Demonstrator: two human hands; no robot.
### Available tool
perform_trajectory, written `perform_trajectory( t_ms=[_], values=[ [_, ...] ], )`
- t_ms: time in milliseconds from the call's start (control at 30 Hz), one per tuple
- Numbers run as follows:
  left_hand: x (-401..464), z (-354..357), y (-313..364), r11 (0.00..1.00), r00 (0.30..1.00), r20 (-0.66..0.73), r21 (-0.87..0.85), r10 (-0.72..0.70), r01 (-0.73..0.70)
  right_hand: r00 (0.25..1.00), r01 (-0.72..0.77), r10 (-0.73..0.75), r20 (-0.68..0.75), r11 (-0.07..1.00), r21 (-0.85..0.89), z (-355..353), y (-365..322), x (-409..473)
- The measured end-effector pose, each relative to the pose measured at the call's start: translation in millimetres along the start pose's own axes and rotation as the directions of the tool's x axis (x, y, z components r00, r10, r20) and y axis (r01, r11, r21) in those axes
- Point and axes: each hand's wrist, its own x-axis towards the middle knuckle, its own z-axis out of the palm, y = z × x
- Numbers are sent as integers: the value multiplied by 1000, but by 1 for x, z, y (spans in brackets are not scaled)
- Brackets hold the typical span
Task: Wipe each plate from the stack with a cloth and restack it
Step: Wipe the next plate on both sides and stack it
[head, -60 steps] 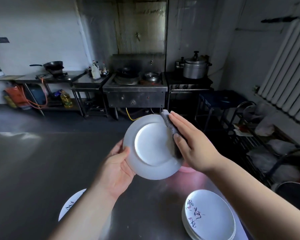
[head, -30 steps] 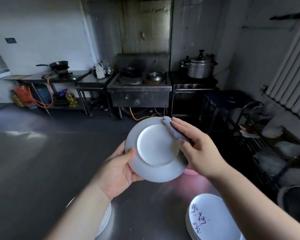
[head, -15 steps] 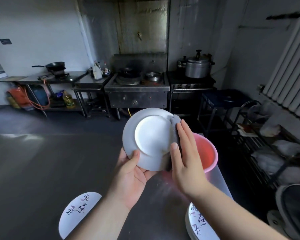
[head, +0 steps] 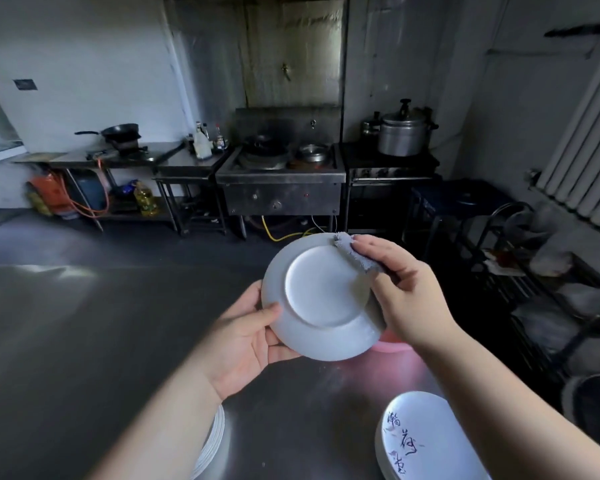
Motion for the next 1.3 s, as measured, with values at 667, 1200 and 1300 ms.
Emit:
perform_trajectory(
  t_ms=[667, 1200, 1300],
  values=[
    [1, 44, -40, 956, 952, -146, -83, 269, -282, 944, -71, 53, -326, 997, -43, 56, -1, -87],
    [2, 41, -30, 980, 984, -142, -153, 103, -125, 996, 43, -66, -65, 952, -303, 11, 17, -42],
    [0, 52, -50, 967, 957, -245, -162, 153, -197, 998, 55, -49, 25, 913, -404, 56, 25, -105]
  ],
)
